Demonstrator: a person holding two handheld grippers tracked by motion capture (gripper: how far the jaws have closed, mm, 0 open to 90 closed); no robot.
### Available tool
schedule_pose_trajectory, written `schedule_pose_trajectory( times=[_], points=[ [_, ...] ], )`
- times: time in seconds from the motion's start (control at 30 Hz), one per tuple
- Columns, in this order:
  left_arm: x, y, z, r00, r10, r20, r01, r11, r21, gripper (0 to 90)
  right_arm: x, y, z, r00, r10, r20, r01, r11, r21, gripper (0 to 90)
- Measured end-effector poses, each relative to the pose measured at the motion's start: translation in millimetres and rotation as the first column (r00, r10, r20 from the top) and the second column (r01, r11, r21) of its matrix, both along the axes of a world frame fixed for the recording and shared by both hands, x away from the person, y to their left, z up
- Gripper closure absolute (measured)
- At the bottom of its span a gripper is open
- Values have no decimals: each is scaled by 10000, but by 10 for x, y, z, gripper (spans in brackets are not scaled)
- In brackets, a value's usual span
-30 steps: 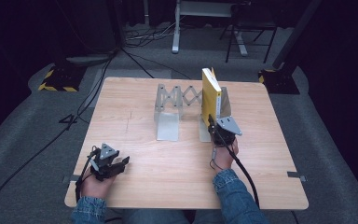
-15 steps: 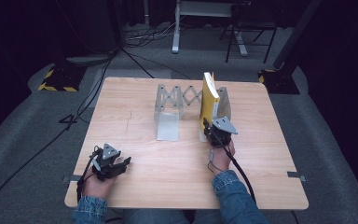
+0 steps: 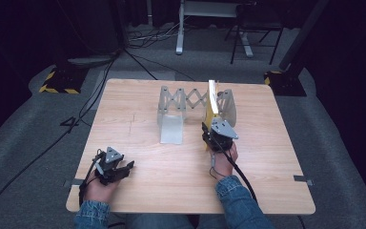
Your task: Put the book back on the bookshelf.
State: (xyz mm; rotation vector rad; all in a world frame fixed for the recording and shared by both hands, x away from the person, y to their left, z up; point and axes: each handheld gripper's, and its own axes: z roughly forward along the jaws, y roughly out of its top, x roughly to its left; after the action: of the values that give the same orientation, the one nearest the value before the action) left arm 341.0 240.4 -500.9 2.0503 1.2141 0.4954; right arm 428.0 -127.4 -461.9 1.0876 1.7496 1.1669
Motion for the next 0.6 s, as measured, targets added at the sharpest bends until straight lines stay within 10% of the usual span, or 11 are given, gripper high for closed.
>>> schedule_pose_trajectory(
  times=[0.6],
  points=[
    [-53, 40, -13, 9999, -58, -133, 61, 9997, 239, 444, -368, -226, 373, 9940, 1034, 342, -1054, 9925, 617, 470]
  ],
)
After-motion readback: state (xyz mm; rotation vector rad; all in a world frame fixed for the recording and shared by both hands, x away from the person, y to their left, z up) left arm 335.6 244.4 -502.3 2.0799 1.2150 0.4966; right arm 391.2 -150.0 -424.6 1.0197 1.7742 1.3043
